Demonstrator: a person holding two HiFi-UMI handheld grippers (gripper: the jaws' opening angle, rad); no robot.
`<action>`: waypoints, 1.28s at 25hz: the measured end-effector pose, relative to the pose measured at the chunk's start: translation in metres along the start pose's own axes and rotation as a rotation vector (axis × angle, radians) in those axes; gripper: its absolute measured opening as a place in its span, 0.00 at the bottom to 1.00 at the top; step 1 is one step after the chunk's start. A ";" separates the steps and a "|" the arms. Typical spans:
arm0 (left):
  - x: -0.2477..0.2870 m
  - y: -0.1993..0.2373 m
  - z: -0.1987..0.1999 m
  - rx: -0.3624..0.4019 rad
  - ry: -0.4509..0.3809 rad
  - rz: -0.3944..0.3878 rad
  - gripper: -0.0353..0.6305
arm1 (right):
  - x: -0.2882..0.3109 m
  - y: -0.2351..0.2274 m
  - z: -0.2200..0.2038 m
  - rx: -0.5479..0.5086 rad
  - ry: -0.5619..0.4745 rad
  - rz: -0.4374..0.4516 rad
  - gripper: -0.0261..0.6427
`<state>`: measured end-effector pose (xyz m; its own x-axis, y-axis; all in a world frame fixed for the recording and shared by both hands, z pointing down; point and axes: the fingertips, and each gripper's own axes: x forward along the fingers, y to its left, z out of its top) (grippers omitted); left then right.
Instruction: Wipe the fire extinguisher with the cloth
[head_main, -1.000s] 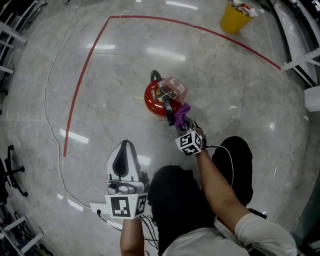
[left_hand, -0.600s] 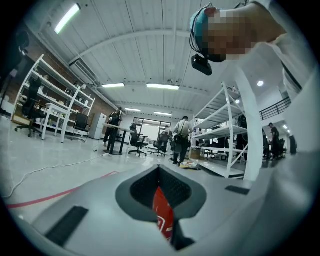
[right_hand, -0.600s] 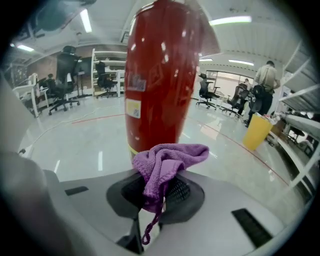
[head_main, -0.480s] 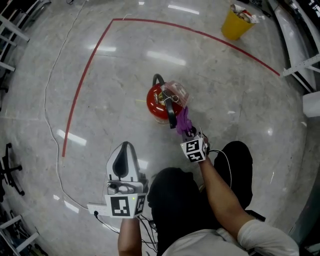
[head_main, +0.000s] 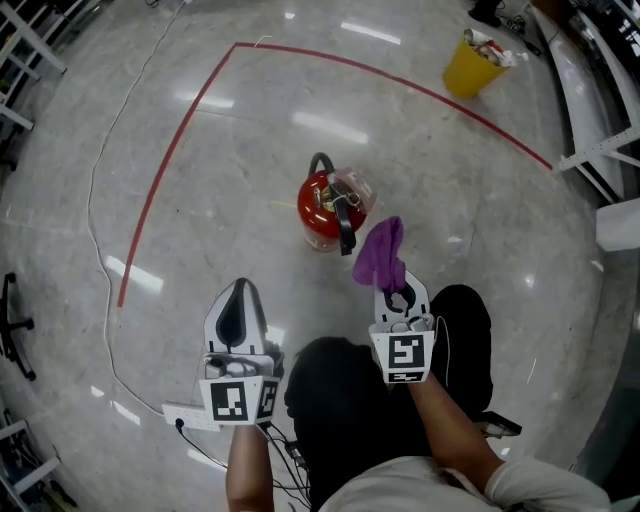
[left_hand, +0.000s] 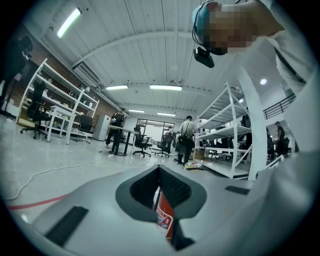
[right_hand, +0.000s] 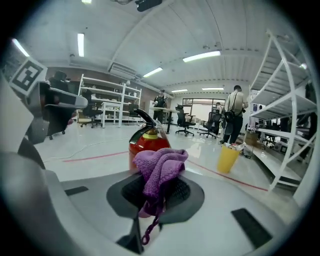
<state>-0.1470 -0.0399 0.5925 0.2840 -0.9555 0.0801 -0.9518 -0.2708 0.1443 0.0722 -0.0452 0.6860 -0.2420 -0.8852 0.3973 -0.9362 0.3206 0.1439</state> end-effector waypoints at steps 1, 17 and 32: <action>0.000 0.002 0.000 0.002 -0.001 0.004 0.06 | -0.002 0.005 0.002 -0.006 0.003 0.006 0.11; -0.024 0.039 -0.006 -0.012 0.013 0.081 0.06 | 0.056 0.056 -0.010 0.005 0.023 0.045 0.11; -0.028 0.053 -0.021 -0.031 0.030 0.093 0.06 | 0.113 0.105 -0.079 0.040 0.149 0.096 0.11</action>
<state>-0.2029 -0.0248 0.6190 0.1987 -0.9722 0.1236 -0.9701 -0.1773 0.1655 -0.0331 -0.0854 0.8179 -0.2933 -0.7905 0.5376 -0.9208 0.3849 0.0637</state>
